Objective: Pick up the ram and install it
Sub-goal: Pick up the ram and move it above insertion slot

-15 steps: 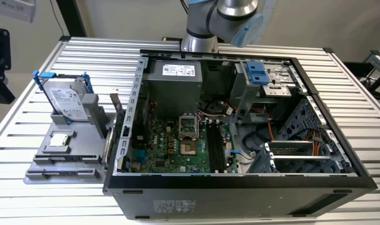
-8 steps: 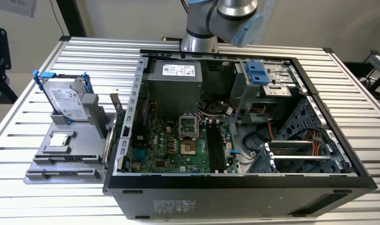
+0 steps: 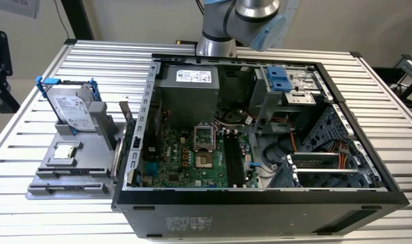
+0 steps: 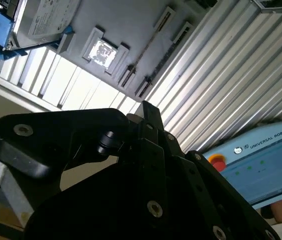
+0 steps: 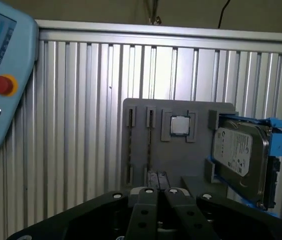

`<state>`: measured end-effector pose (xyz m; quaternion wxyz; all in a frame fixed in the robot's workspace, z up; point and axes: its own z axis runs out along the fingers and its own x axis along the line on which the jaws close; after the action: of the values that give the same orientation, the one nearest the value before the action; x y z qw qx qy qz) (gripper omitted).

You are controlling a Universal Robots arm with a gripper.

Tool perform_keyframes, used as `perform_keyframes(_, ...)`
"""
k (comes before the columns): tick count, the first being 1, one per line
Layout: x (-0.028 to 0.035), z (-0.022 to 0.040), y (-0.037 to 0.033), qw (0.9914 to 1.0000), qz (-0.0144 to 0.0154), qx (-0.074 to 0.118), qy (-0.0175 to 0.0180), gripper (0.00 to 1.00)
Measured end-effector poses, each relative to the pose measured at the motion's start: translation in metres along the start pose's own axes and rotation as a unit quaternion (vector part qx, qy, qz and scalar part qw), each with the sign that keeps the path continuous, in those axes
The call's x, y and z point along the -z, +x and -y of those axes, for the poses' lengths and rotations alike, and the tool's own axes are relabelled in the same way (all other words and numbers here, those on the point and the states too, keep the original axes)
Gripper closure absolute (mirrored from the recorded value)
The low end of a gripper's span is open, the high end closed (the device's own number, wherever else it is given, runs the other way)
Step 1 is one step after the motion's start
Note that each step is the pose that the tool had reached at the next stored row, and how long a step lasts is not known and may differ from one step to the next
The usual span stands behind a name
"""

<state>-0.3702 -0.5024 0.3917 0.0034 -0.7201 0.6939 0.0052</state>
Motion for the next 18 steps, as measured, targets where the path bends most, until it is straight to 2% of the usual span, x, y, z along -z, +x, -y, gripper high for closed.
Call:
perform_keyframes(3,-0.0006,0.0007,0.0002,0.99999,0.0002,0.0,-0.0032,1.0)
perform_keyframes(14,-0.0005,0.0009,0.0002,0.99998,0.0001,0.005,-0.0033,1.0)
perform_keyframes(15,-0.0005,0.0009,0.0002,0.99998,0.0001,0.006,-0.0033,0.0)
perform_keyframes(18,-0.0005,0.0009,0.0002,0.99997,0.0001,0.007,-0.0034,0.0)
